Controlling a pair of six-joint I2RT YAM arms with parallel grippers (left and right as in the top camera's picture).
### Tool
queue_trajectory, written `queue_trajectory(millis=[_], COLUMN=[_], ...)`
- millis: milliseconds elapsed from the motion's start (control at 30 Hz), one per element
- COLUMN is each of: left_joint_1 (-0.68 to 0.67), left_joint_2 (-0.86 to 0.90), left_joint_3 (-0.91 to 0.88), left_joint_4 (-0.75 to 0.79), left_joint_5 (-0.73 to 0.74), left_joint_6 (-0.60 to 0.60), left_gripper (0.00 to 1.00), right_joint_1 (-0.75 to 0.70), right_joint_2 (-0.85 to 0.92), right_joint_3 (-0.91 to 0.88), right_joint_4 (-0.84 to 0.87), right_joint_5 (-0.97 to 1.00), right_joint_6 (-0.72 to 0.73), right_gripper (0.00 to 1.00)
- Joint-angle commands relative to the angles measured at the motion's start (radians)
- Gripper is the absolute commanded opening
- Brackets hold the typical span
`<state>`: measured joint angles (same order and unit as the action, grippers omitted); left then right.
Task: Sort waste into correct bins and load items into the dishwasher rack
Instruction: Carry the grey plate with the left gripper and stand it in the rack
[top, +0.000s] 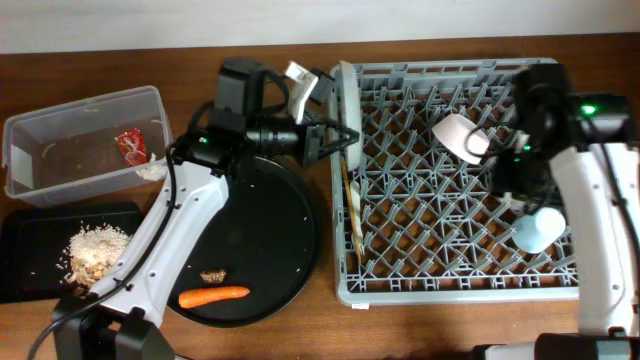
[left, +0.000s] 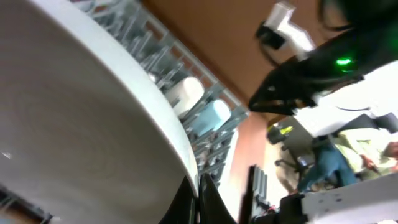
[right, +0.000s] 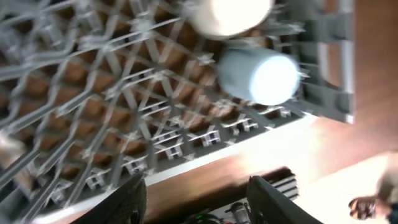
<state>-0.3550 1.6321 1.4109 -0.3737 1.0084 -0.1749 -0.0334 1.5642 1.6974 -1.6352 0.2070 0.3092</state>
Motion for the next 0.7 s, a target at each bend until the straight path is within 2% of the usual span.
queue_trajectory(millis=[0,167,300,500,667], left_joint_1=[-0.049,-0.167,-0.204,-0.167,-0.112], left_joint_2=[-0.023,0.036,0.12,0.201,0.201], left_joint_3=[0.016,0.016,0.015,0.015,0.015], left_joint_4=[0.075,0.09,0.088,0.079,-0.028], left_joint_5=[0.068,-0.084,-0.089,-0.098,-0.207], left_joint_6=[-0.087,-0.17,-0.169,-0.169,-0.169], left_gripper=[0.0,0.0,0.0,0.0,0.01], right_joint_1=[-0.128,-0.264,-0.269,-0.268,-0.268], right_joint_2=[0.002,0.002,0.002,0.002,0.002], right_joint_3=[-0.005,-0.005,-0.005,-0.005,-0.005], right_joint_4=[-0.002,0.001,0.0,0.0,0.004], right_joint_5=[0.04,-0.074,-0.074,-0.072,-0.072], right_joint_6=[0.021,-0.018,-0.018,-0.018,-0.018], right_gripper=[0.55,0.55,0.55,0.55,0.55])
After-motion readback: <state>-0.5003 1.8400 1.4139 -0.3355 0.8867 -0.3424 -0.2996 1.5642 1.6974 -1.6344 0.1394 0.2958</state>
